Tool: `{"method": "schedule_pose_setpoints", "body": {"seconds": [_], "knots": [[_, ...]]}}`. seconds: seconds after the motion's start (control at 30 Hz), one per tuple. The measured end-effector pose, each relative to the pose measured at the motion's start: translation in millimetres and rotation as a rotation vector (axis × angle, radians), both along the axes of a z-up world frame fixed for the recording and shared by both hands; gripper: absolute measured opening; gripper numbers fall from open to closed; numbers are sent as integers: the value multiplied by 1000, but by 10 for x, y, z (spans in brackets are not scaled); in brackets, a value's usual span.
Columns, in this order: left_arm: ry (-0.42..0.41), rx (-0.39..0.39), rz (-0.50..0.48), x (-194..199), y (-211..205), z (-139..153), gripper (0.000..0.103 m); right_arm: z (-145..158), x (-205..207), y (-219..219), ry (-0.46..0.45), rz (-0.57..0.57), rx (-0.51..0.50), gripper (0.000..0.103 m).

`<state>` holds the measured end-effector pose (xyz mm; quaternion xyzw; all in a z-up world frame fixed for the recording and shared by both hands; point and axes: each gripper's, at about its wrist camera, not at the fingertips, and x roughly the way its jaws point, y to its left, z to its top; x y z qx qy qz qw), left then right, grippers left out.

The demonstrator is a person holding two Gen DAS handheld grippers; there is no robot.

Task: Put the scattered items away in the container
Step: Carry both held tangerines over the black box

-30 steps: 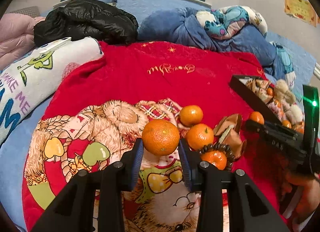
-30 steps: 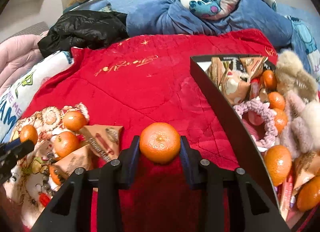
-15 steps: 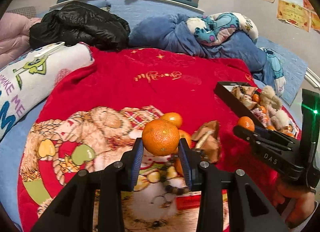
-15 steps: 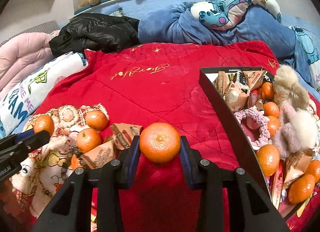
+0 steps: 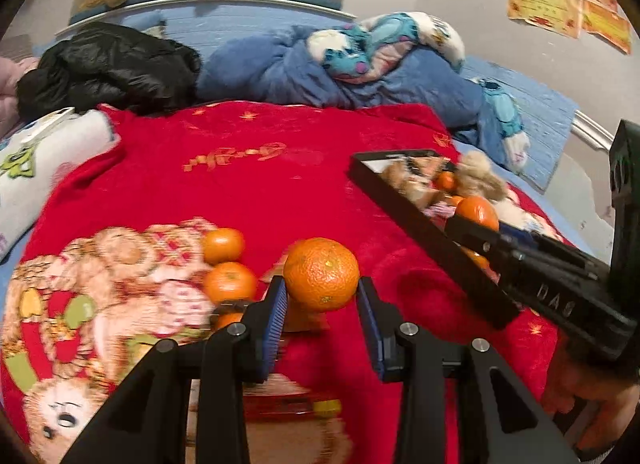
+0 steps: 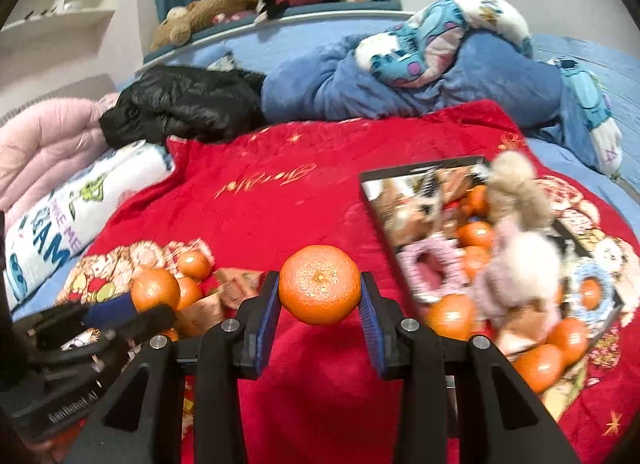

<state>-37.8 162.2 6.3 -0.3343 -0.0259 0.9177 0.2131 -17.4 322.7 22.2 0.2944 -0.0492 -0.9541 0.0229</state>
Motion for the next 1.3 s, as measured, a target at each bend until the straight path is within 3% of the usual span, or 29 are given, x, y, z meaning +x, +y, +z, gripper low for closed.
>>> {"method": "schedule_pose_setpoints", "body": {"seconds": [0.27,0.7,1.3], "knots": [[20,-3,-104,189,661,61,37,129,340,716,29,-106,38,37],[8,0,-235,280,1564,-75,37,12,673,1663,-12,-247,22,37],[6,-28,-253,234,1677,-175,37,-60,612,1666,-22,-219,-10,37]]}}
